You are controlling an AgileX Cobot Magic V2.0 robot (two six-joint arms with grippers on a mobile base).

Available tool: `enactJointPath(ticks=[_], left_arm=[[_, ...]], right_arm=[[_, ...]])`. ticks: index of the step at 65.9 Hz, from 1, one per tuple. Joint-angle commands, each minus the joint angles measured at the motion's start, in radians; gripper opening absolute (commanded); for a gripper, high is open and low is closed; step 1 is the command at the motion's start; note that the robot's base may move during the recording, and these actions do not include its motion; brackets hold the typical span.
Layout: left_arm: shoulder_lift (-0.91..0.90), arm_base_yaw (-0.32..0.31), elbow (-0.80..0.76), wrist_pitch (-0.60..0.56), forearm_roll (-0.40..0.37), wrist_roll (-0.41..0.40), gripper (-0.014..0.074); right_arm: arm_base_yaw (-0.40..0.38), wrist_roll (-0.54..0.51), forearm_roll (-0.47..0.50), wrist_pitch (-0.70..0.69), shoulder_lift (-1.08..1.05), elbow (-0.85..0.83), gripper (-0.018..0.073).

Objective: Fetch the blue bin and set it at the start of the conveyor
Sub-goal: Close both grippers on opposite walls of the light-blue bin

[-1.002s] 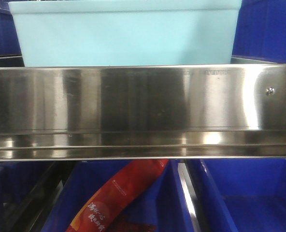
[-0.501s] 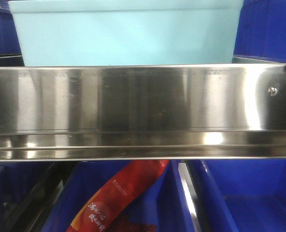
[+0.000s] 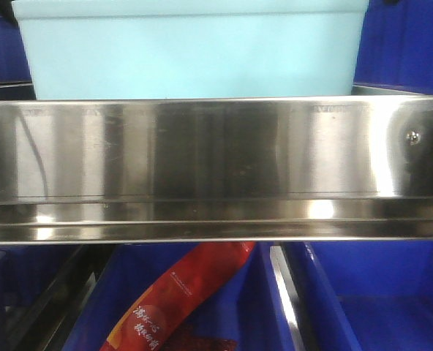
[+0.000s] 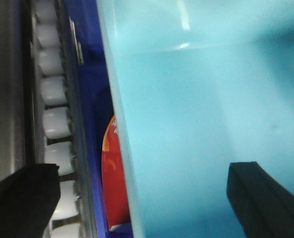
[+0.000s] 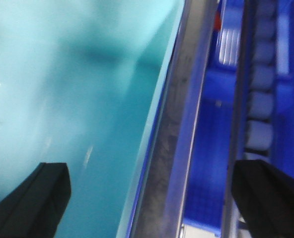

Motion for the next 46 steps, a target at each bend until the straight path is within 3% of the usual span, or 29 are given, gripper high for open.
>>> enactJointPath(ticks=[1,12,20,28,37,39,46], left_arm=[[0.026,0.0,-0.007,-0.028,0.007,-0.007,0.0581],[0.051,0.0,-0.007,-0.025,0.016,-0.007,0.0581],[0.053,0.0,-0.007,-0.032,0.025,-0.007,0.0528],[0.053,0.0,-0.007,-0.032,0.025,-0.007,0.0304],[0.053,0.0,-0.007,-0.032,0.043,-0.007,-0.0109],[0.053,0.0,-0.007,-0.032,0.052,-0.007,-0.011],[0.053,0.0,-0.007,-0.032,0.06,-0.007,-0.0111]], right_arm=[[-0.004,0.002,-0.005,-0.031,0.029,-0.008,0.0558],[-0.004,0.002,-0.005,-0.067,0.057,-0.008,0.0549],[-0.004,0.002,-0.005,-0.082,0.072,-0.008,0.0431],[-0.004,0.002,-0.005,-0.078,0.084,-0.008,0.0196],[-0.004,0.002,-0.005,-0.074,0.084,-0.008,-0.013],[-0.004,0.002,-0.005,-0.072,0.084,-0.008,-0.0166],[-0.004,0.002,-0.005,-0.072,0.084,-0.008,-0.0151]])
